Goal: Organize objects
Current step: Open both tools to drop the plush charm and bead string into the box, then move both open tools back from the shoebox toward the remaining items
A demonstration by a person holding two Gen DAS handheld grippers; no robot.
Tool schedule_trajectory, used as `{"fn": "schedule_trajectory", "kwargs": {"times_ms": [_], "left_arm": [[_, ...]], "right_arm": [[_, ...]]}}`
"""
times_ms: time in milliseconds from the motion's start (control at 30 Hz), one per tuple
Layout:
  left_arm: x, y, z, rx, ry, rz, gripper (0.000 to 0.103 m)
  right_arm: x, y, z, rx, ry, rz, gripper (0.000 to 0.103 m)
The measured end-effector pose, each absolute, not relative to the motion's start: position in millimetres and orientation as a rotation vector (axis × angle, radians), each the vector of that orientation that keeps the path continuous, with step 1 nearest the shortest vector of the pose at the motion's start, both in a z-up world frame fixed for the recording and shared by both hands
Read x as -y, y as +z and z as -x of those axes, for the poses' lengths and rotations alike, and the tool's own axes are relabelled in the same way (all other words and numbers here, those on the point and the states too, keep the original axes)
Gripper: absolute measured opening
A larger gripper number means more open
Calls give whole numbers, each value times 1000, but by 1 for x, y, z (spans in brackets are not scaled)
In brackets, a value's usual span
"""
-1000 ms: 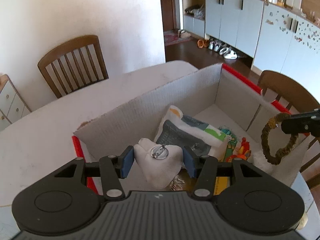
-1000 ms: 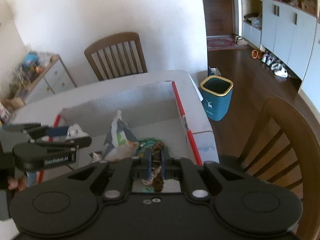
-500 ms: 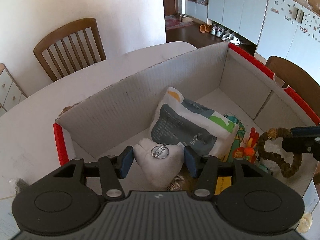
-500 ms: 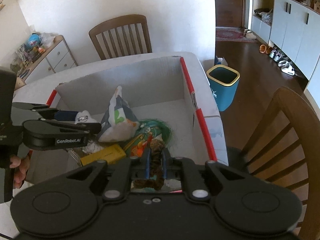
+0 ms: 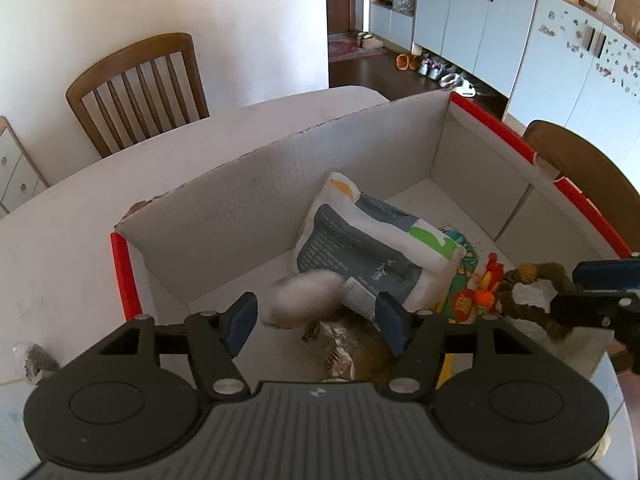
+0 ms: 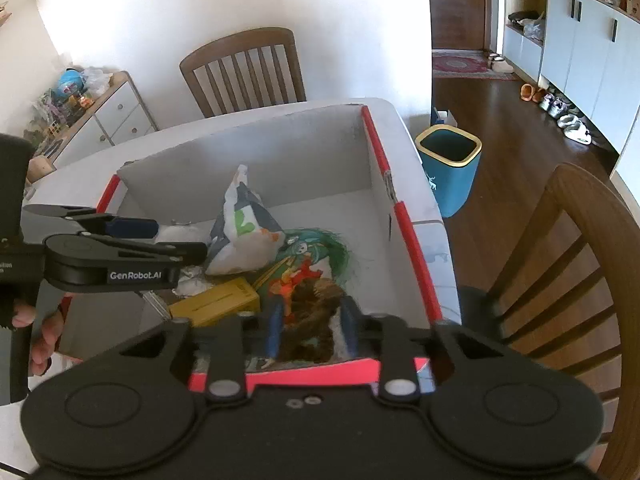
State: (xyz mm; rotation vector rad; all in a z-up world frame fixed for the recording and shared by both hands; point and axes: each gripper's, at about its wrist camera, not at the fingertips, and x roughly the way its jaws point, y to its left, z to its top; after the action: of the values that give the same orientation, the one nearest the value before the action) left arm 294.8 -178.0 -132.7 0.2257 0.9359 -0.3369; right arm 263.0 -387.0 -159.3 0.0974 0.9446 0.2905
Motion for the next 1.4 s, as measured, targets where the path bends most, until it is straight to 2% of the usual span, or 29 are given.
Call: {"fn": "schedule_trajectory", "kwargs": {"times_ms": [67, 267, 700, 933, 1100, 1167, 1233, 1400], "left_arm": [[176, -129, -291, -928, -344, -215, 65], [168, -114, -281, -894, -366, -185, 65], [150, -78, -244, -819, -440, -129, 65], [132, -60, -226, -797, -465, -109, 65], [114, -46, -211, -744, -462, -110, 69], [106, -40, -207, -730, -458, -104, 77], [96, -36, -203, -722, -458, -88, 80], [71, -28, -194, -710, -443, -80, 81]], "right_arm": [[386, -157, -260, -937, 288, -90, 45], [384, -149, -254, -921, 283, -96, 54], [370, -123, -229, -869, 298, -86, 64], [356, -101, -214, -835, 318, -92, 75], [344, -88, -205, -818, 328, -109, 81], [337, -84, -200, -806, 334, -109, 83], [329, -80, -197, -795, 338, -107, 85], [306, -71, -187, -763, 350, -110, 92]]}}
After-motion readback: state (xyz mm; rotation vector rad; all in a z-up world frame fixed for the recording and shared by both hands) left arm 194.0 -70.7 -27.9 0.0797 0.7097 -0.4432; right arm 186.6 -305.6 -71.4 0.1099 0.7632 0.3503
